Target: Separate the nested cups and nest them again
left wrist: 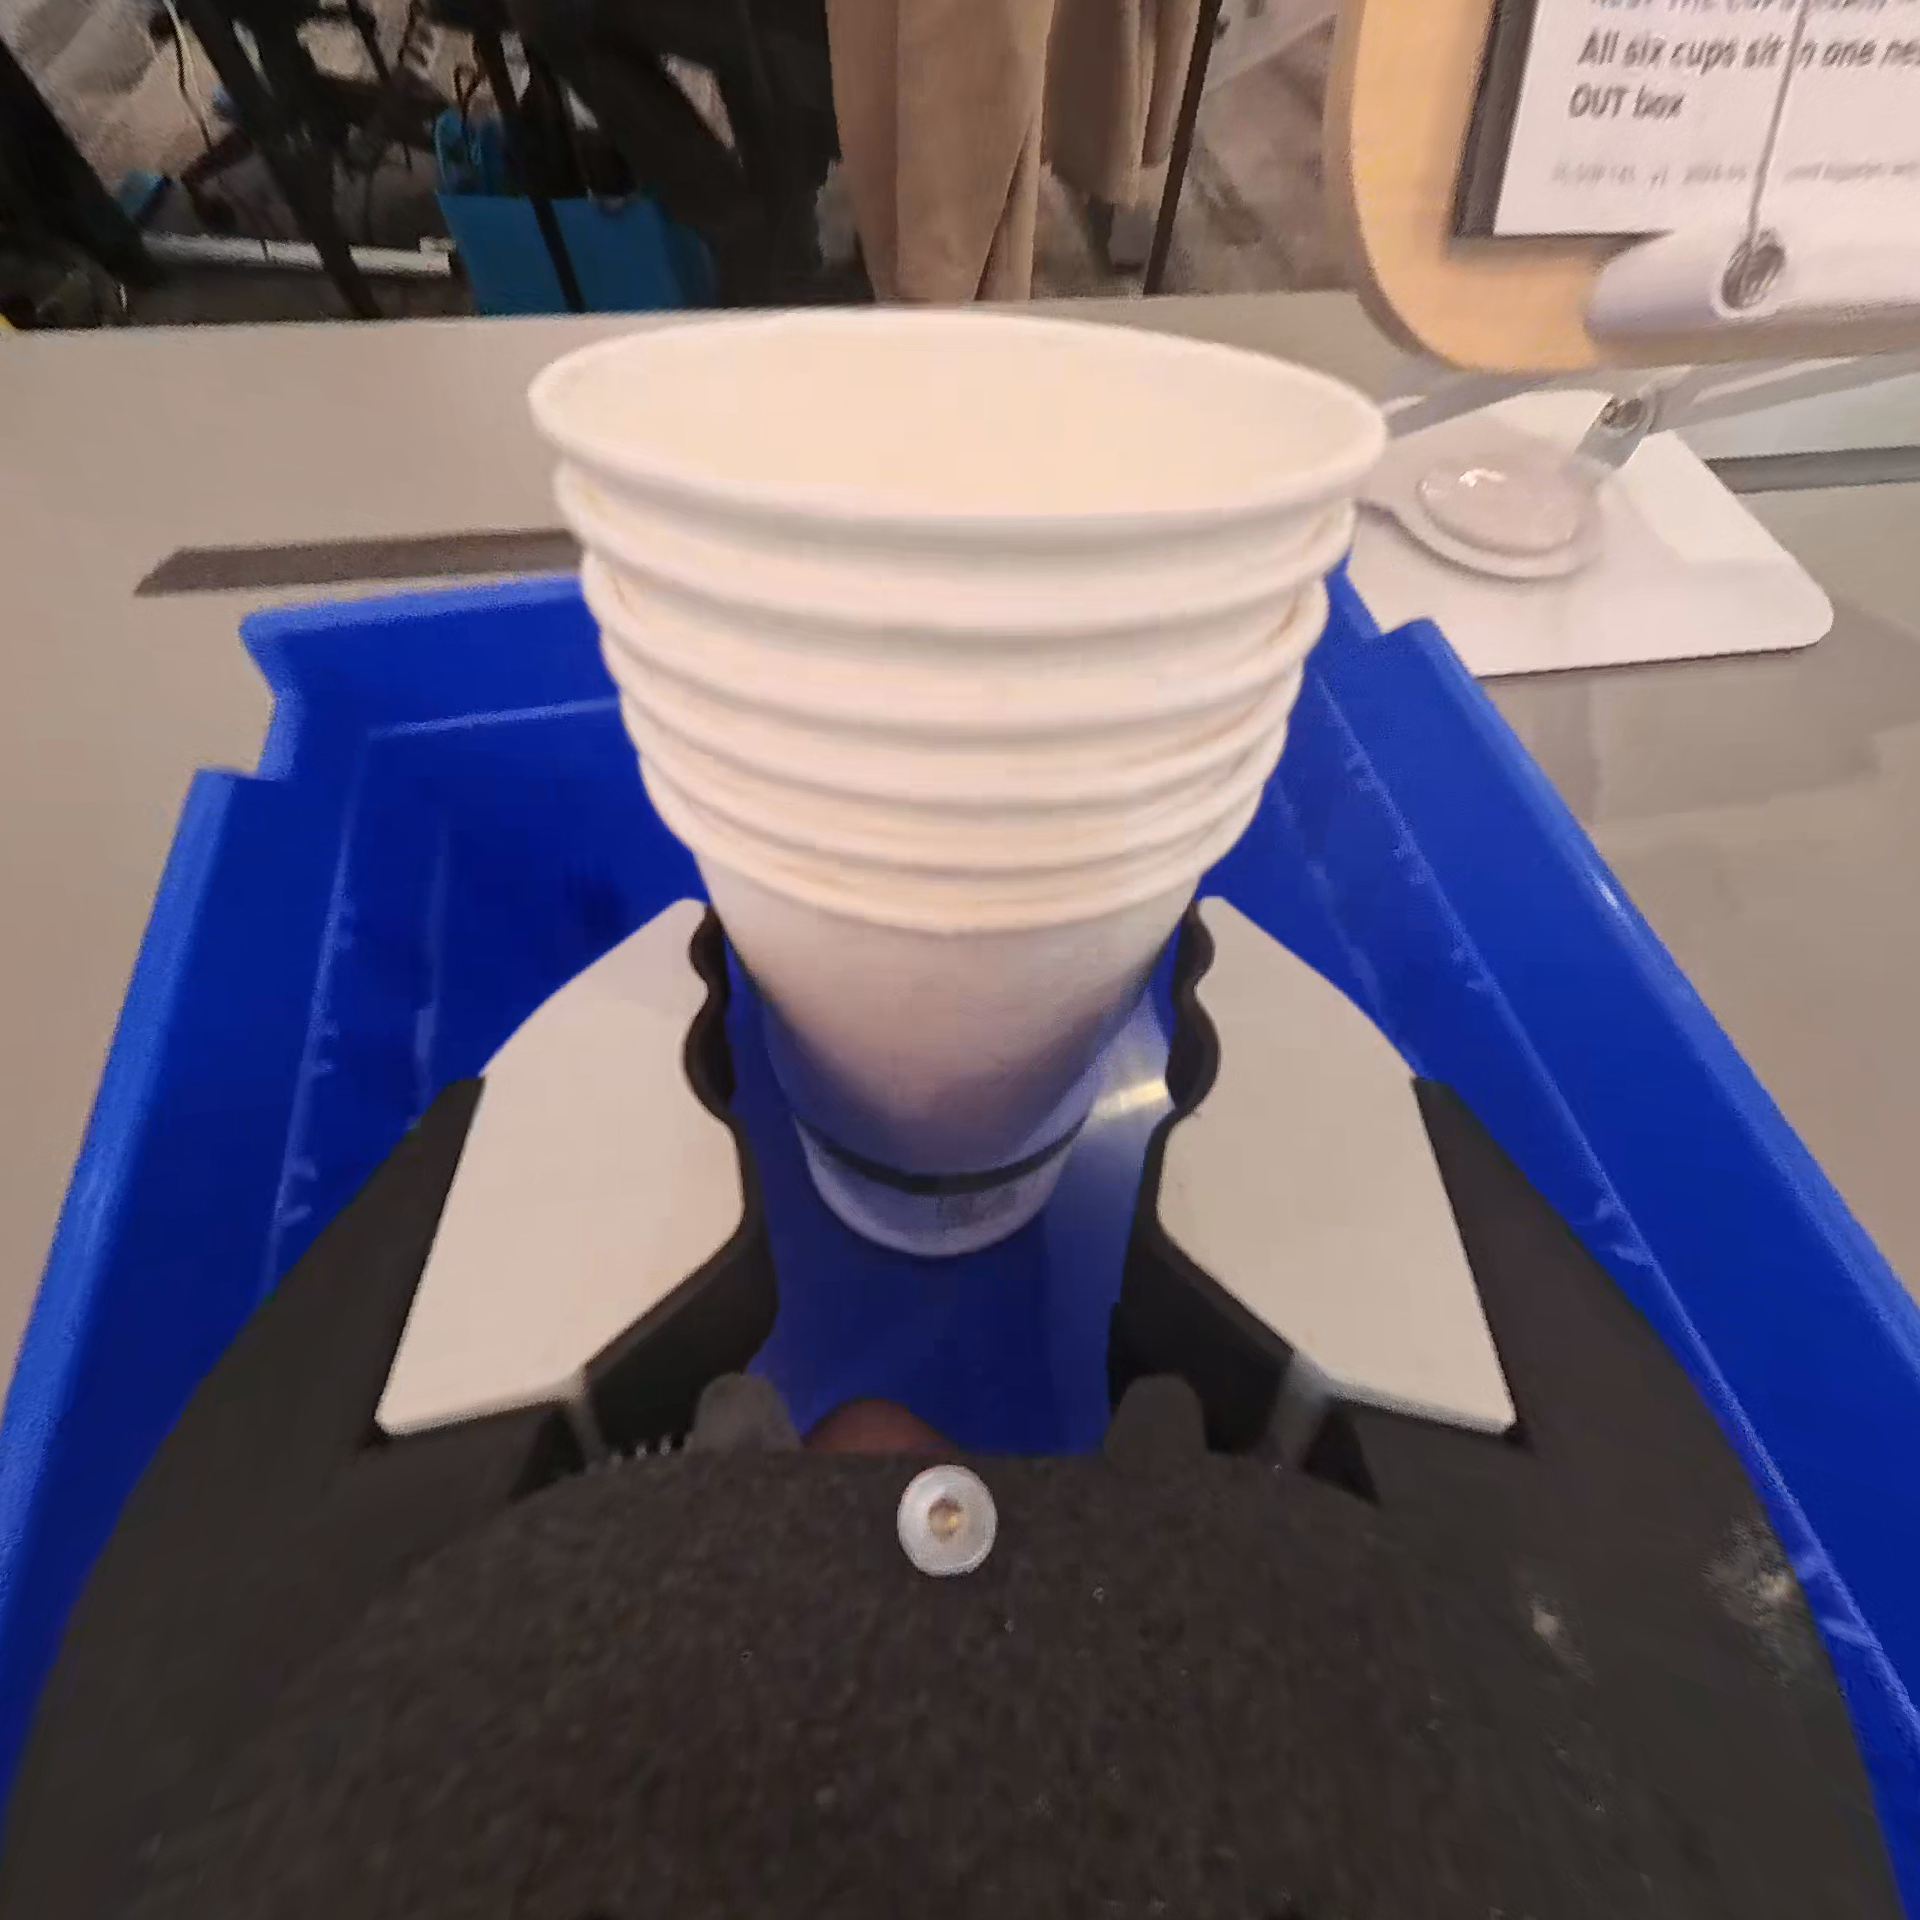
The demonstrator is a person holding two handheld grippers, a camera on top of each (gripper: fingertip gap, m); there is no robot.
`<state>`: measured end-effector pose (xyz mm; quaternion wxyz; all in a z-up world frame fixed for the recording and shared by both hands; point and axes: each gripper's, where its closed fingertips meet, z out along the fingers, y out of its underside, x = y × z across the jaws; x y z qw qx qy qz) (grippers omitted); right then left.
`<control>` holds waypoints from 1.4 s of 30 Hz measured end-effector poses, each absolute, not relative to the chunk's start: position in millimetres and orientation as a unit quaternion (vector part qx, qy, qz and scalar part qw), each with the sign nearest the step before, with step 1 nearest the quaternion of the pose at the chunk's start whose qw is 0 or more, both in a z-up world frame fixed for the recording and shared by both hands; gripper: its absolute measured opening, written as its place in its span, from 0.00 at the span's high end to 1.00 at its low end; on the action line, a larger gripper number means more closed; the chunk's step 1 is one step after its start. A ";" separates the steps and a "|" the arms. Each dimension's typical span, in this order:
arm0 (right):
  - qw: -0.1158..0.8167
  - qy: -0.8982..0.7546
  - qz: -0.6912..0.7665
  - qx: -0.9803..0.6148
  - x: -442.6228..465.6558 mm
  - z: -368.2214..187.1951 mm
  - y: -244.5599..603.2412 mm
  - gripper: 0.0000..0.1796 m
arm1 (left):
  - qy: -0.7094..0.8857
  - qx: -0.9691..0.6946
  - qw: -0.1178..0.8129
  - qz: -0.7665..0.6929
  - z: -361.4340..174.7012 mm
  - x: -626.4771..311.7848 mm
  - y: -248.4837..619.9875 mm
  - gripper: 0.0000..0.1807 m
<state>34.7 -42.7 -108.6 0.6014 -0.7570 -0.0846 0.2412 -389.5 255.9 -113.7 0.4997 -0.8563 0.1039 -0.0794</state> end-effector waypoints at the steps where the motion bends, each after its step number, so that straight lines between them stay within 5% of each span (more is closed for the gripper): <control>1: 0.600 -0.083 0.243 -0.757 35.2 -108.8 -42.5 0.85 | 0.113 -0.850 0.508 -0.082 -112.8 -387.7 259.7 0.55; 9: 0.606 -0.080 0.238 -0.755 40.9 -105.8 -40.8 0.86 | 0.128 -0.824 0.533 -0.145 -99.2 -376.5 246.0 0.56; 18: 0.600 -0.185 0.266 -0.731 19.9 -62.7 -37.7 0.83 | 0.271 -0.670 0.614 -0.317 29.0 -291.6 113.4 0.56; 25: 0.502 -0.513 0.160 -0.677 -22.9 -12.3 -25.8 0.74 | 0.424 -0.622 0.539 -0.377 -3.1 -174.2 53.4 0.56; 32: 0.360 -0.715 0.126 -0.586 -80.0 38.8 -3.5 0.83 | 0.473 -0.612 0.480 -0.413 -36.0 -110.9 52.2 0.56; 42: 0.197 -0.776 0.120 -0.588 -95.5 13.7 16.8 0.97 | 0.477 -0.614 0.473 -0.416 -47.7 -106.3 54.1 0.56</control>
